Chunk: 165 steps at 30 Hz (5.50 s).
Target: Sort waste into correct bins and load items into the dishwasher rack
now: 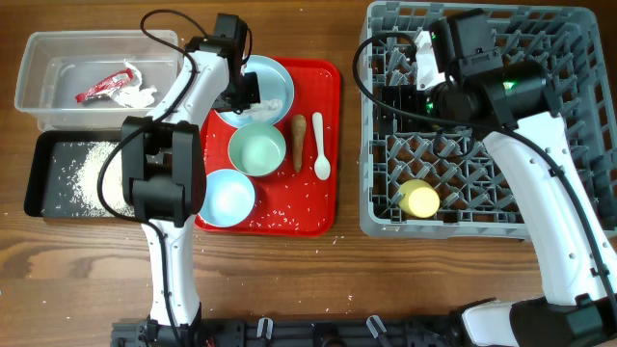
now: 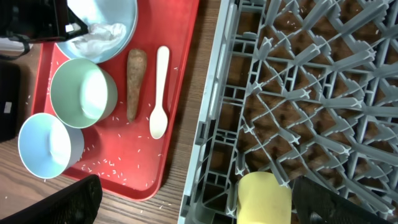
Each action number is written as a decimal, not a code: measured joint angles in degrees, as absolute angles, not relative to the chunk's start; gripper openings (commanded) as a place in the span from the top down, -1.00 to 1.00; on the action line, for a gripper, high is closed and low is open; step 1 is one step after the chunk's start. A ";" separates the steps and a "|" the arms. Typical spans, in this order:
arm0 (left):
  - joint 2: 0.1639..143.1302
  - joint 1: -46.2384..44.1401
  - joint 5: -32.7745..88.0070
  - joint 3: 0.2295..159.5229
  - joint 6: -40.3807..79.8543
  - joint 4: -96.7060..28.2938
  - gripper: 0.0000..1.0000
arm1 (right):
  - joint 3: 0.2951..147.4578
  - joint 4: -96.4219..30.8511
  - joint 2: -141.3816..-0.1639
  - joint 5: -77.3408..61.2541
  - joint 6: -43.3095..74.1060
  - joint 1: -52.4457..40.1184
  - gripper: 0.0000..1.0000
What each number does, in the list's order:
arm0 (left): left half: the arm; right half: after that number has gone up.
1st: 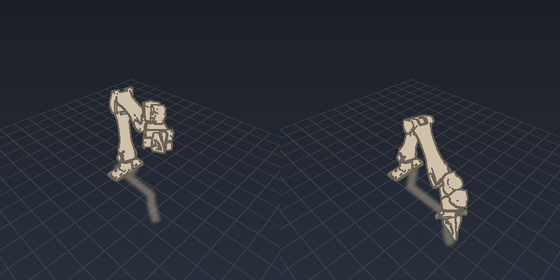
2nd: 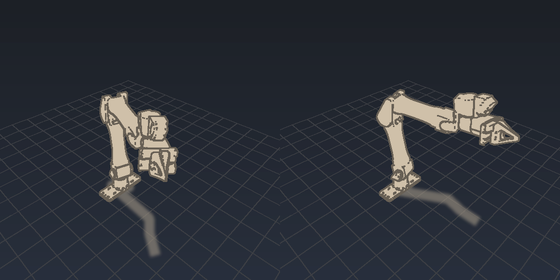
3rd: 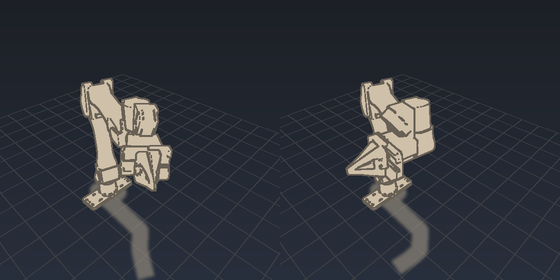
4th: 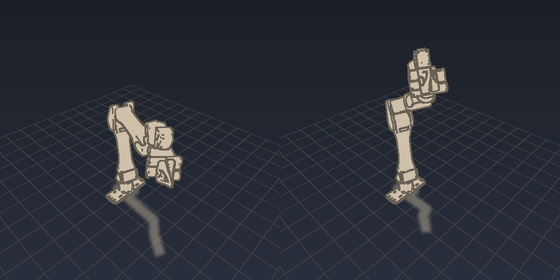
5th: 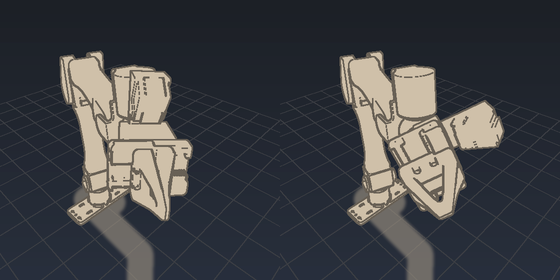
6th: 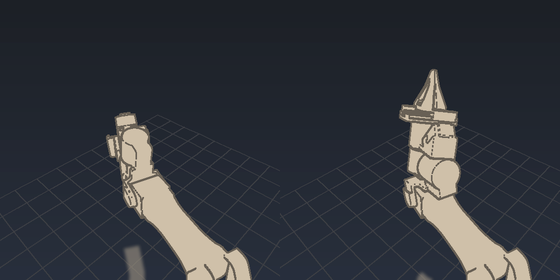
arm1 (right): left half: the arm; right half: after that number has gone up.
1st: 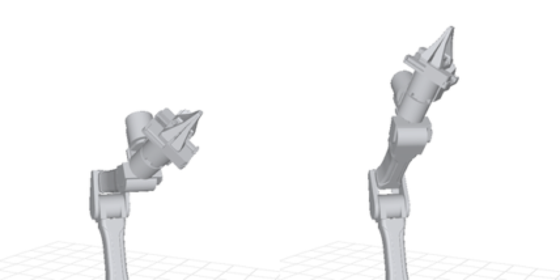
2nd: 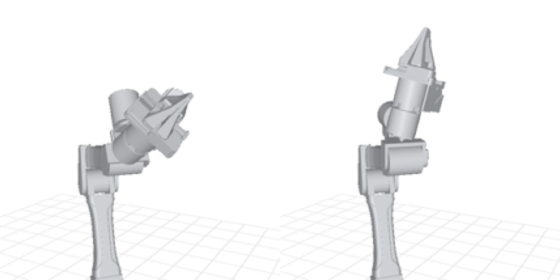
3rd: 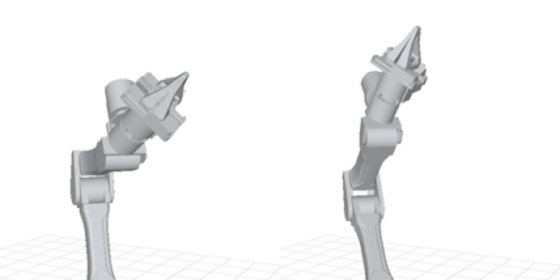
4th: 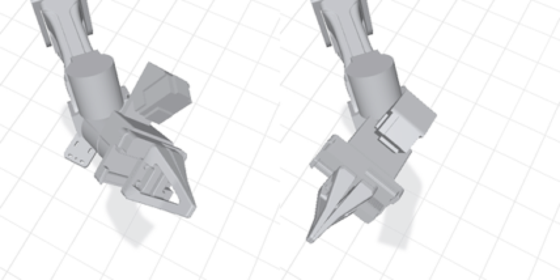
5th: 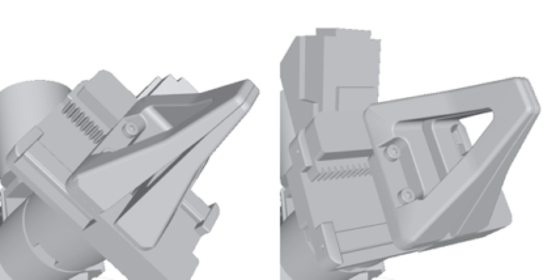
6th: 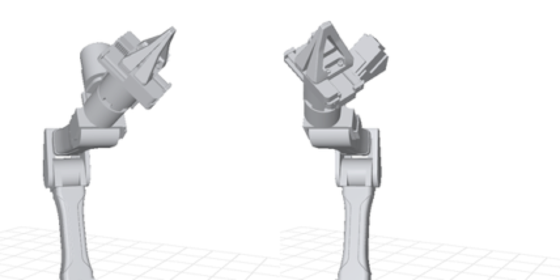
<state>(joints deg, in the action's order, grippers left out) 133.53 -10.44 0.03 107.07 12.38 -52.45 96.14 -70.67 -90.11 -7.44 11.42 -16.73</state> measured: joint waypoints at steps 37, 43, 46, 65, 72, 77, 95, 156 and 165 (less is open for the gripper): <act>122.45 11.90 0.47 117.71 15.59 -57.47 -0.97 | 96.14 -69.76 -90.11 -7.42 11.68 -16.73 -1.00; 117.80 1.61 2.07 117.73 13.61 -71.07 -0.93 | 96.14 -68.14 -90.11 -8.08 11.68 -16.73 -1.00; 117.80 -2.81 2.66 117.71 13.37 -72.60 -0.86 | 96.14 -67.59 -90.11 -9.43 11.70 -16.73 -0.99; 117.73 -29.19 1.98 93.03 10.13 -48.69 -0.53 | 96.14 -69.08 -90.83 -5.10 16.23 -16.73 -0.99; 117.73 -29.15 -0.82 88.20 10.13 -41.82 -0.28 | 96.14 -70.83 -90.83 -4.82 16.25 -16.73 -1.00; 117.73 -29.15 -3.22 84.68 11.66 -36.01 -0.10 | 96.14 -71.33 -90.83 -4.82 16.25 -16.73 -0.99; 117.73 -29.15 -4.71 77.52 12.84 -27.88 0.74 | 96.14 -71.33 -90.83 -4.82 16.25 -16.73 -0.99; 91.88 3.92 13.21 73.28 19.07 -45.87 -0.59 | 96.03 -49.78 -104.57 -15.40 30.63 -35.11 -0.77; 99.07 -20.88 6.33 73.28 16.56 -46.09 -0.42 | 96.03 -59.18 -101.97 -12.95 30.61 -25.93 -0.79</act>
<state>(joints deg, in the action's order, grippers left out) 99.07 -20.88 6.33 73.28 16.56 -46.09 96.03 -59.18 -101.97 -12.95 30.61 -25.93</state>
